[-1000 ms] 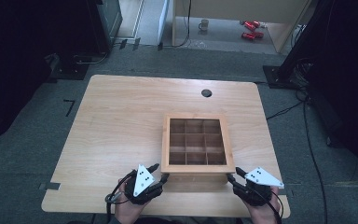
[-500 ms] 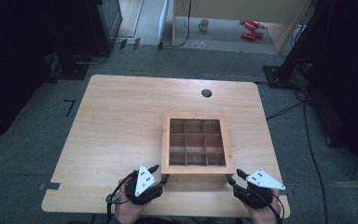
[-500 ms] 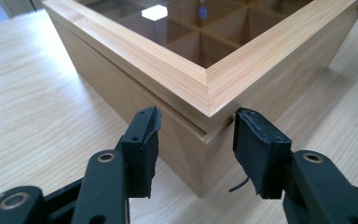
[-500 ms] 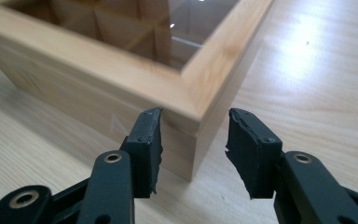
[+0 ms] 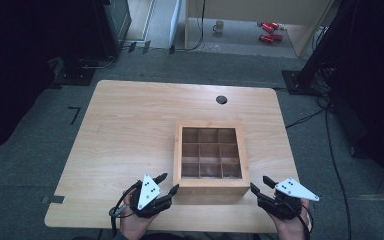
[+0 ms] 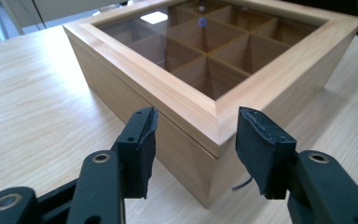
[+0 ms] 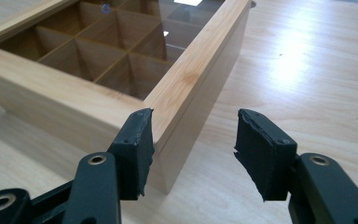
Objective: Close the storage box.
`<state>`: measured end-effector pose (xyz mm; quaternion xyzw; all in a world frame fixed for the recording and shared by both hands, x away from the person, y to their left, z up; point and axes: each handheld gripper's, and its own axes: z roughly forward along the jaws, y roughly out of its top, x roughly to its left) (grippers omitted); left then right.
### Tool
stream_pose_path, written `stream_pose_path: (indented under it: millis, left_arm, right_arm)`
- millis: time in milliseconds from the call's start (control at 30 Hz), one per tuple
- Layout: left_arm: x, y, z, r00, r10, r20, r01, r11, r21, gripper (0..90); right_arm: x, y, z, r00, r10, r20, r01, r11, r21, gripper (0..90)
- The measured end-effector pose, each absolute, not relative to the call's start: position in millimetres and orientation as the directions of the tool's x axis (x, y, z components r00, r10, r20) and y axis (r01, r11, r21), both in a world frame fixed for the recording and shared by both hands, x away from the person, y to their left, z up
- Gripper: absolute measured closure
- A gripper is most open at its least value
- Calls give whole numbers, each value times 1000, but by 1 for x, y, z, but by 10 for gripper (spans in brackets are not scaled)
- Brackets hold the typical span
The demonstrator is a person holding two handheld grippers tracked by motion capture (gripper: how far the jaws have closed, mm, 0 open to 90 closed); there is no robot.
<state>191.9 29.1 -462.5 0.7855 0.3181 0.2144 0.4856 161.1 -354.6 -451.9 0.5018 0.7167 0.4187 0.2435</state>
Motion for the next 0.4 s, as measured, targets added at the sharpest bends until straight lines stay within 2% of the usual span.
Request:
stream_pose_path:
  millis: [400]
  left_arm:
    - [199, 45, -452, 663, 748, 32, 282, -289, 915, 477]
  right_arm:
    - [193, -366, -443, -335, 938, 87, 528, 110, 842, 440]
